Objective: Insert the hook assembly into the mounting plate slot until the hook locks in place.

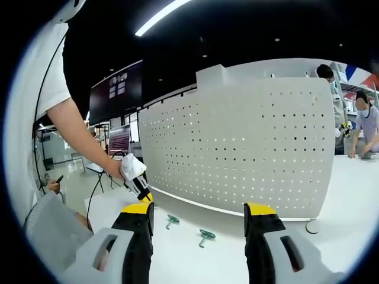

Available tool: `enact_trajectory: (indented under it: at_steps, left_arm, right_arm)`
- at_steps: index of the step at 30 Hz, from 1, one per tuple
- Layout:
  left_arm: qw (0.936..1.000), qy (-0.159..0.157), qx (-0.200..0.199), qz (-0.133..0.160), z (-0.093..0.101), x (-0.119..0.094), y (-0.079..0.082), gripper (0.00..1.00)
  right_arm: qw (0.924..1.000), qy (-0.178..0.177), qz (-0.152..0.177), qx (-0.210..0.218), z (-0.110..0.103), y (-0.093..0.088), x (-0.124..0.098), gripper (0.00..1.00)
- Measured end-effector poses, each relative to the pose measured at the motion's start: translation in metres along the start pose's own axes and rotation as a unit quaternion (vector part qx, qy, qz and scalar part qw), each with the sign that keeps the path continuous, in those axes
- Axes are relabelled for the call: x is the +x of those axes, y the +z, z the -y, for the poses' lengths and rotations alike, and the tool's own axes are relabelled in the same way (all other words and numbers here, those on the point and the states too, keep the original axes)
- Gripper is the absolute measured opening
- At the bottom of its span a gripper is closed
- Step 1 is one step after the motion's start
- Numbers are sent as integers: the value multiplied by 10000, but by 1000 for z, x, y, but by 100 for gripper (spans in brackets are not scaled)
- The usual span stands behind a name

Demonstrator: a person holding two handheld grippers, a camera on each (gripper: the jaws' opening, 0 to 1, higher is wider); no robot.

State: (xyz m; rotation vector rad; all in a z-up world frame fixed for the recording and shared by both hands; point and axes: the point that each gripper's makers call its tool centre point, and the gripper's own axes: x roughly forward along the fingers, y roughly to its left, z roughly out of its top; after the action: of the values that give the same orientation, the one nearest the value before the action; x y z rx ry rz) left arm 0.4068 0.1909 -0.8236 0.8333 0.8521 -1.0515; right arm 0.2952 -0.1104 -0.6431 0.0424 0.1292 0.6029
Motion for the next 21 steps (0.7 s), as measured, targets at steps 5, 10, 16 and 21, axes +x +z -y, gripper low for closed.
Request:
enact_trajectory:
  at_steps: [5, 10, 16, 21]
  left_arm:
    - [9995, 104, -160, 241, -4, -4, 9, 2]
    - [9981, 224, -335, 475, -7, -8, 17, 2]
    - [9971, 374, -313, 593, -9, -14, 25, 2]
    - [9936, 505, -548, 848, -12, -19, 35, 2]
  right_arm:
    - [10000, -4, 8, -10, 0, 1, 0, 59]
    - [10000, -4, 13, -15, 0, 2, 0, 59]
    - [10000, 19, 21, -36, -2, 3, 0, 59]
    - [10000, 21, 36, -52, -2, 5, -1, 59]
